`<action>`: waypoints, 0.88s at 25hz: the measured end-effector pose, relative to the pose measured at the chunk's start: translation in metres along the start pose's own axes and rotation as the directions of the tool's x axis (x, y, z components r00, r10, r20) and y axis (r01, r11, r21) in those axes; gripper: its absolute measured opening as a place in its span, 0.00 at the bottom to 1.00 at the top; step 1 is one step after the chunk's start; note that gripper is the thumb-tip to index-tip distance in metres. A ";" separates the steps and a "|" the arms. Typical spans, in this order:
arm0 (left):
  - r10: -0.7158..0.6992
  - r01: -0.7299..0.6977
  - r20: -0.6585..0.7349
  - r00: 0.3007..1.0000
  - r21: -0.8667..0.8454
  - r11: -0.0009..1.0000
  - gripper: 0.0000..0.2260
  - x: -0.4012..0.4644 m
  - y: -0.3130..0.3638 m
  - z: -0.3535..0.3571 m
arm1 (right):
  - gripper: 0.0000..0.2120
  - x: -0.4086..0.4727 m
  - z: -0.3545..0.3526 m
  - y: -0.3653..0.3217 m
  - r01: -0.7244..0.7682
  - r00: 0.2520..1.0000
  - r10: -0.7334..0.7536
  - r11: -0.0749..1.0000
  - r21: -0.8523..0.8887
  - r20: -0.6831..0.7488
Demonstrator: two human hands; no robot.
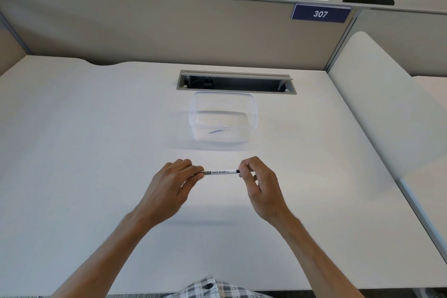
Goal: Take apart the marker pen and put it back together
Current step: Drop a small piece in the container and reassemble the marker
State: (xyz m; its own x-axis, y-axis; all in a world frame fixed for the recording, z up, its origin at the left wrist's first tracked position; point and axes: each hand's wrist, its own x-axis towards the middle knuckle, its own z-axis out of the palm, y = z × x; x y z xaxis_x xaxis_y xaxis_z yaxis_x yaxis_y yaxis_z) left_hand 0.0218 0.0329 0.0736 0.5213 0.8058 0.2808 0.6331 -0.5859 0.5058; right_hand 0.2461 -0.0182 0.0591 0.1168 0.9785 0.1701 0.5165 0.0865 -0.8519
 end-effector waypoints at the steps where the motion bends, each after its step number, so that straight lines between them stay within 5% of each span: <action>1: 0.001 -0.001 0.001 1.000 0.001 1.000 0.13 0.000 0.001 0.000 | 0.10 0.001 0.000 -0.001 0.009 1.000 -0.009 1.000 -0.005 -0.009; 12: 0.022 -0.022 0.006 1.000 0.010 1.000 0.12 0.005 0.002 -0.003 | 0.22 0.006 -0.001 -0.006 -0.084 0.993 0.081 0.996 -0.041 -0.081; 22: -0.011 0.011 -0.006 1.000 0.001 1.000 0.10 0.005 -0.003 -0.003 | 0.06 0.000 0.002 0.000 0.015 0.999 -0.016 1.000 -0.014 -0.039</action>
State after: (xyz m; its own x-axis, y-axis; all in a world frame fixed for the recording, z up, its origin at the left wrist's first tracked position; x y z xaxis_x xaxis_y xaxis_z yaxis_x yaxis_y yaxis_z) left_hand 0.0208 0.0389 0.0758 0.5114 0.8124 0.2800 0.6390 -0.5774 0.5082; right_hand 0.2446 -0.0182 0.0585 0.1419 0.9689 0.2029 0.5304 0.0986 -0.8420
